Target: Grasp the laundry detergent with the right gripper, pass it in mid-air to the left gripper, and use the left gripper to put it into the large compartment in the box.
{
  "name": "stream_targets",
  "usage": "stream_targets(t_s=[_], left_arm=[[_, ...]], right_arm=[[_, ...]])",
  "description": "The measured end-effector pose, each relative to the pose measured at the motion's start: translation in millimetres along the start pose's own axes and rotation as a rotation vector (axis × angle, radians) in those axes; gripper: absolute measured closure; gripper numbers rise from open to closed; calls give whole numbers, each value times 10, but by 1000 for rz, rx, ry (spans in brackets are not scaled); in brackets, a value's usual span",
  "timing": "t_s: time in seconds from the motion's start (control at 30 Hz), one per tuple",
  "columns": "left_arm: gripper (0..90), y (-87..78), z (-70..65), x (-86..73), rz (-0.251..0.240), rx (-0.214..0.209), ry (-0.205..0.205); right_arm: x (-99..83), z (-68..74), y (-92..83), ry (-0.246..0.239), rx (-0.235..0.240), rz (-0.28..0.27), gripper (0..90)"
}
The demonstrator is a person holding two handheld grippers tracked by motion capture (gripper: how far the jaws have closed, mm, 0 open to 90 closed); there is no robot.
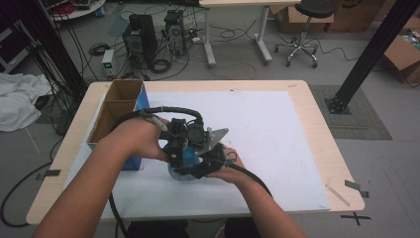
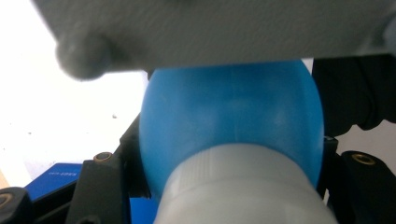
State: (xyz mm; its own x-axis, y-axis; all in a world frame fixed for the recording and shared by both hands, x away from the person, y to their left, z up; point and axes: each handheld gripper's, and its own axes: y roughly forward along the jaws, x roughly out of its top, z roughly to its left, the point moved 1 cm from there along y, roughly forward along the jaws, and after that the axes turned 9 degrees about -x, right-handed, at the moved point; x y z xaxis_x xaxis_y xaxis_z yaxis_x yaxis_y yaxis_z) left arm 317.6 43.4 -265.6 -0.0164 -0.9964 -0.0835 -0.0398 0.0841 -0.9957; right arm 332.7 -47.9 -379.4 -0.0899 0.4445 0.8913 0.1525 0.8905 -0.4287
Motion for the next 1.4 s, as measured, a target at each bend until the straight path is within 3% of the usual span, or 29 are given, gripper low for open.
stream_targets(t_s=[0.17,0.3,0.5,0.7,0.83,0.87,0.9,0.93,1.0,1.27,1.4], left_arm=[[383,-36,14,-20,-2,-3,-12],[383,-66,33,-48,-6,-7,-23],[383,-74,67,-55,7,-12,-44],[382,-118,86,-54,1,-26,-73],[382,-140,111,-55,-5,-38,-107],[382,-144,113,-56,-7,-40,-111],[382,-148,116,-55,-9,-41,-112],[382,-162,128,-55,-13,-52,-141],[382,-172,130,-56,-10,-51,-144],[381,-320,190,-107,-28,-53,-208],[381,-400,203,-113,-20,-45,-217]], right_arm=[[-6,-17,-22,-9,-16,7,367],[-22,-26,-64,36,-16,18,305],[9,-14,-121,31,-3,15,276],[2,-64,-187,7,-22,34,197],[10,-72,-261,25,-18,66,140],[16,-72,-300,16,-18,83,94],[16,-72,-300,16,-18,83,94],[16,-69,-350,16,-18,110,75],[11,-72,-379,11,-24,118,46],[2,-103,-690,-3,-50,222,0],[30,-122,-844,-12,-68,280,0]])
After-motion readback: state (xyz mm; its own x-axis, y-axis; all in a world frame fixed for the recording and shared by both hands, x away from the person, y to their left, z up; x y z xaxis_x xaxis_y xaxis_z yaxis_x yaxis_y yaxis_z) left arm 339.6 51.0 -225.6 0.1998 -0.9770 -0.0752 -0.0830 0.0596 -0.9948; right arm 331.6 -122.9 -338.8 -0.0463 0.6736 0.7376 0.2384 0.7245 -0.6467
